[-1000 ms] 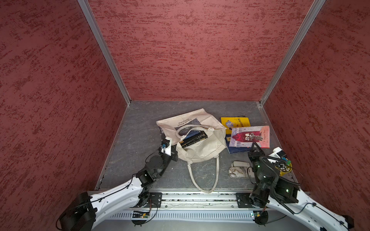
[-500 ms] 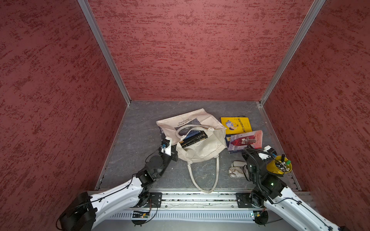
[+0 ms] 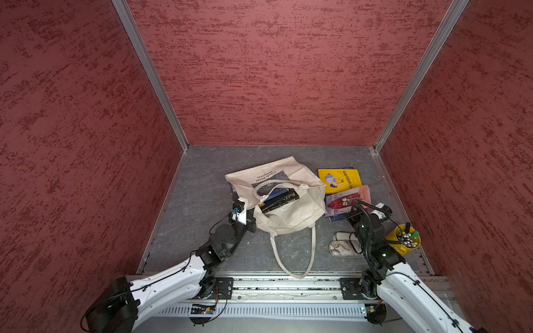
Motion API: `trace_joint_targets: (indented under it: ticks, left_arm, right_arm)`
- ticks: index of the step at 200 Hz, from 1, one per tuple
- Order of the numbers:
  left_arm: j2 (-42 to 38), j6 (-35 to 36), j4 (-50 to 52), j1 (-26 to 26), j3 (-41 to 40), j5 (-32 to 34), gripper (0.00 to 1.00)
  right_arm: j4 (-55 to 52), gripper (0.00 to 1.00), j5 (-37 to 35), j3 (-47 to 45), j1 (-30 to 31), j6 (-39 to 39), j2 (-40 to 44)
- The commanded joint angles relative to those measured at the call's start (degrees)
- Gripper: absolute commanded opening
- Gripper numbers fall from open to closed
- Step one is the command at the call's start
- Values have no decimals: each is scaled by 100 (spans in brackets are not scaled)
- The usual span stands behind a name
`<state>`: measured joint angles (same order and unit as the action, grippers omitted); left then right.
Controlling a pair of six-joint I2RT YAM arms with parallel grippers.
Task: Take out the books from the canvas bag
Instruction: Place the book on the book.
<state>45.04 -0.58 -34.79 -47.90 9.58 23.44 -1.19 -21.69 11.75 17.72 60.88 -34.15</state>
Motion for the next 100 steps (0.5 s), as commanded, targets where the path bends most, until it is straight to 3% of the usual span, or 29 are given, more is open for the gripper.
trace_joint_targets:
  ticks: [1, 100]
  left_arm:
    - [-65, 27, -467, -9, 79, 40, 0]
    - [-74, 23, -459, -9, 80, 46, 0]
  right_arm:
    - [463, 0, 651, -139, -312, 142, -186]
    - [1347, 0, 1640, -380, -1397, 467, -1406]
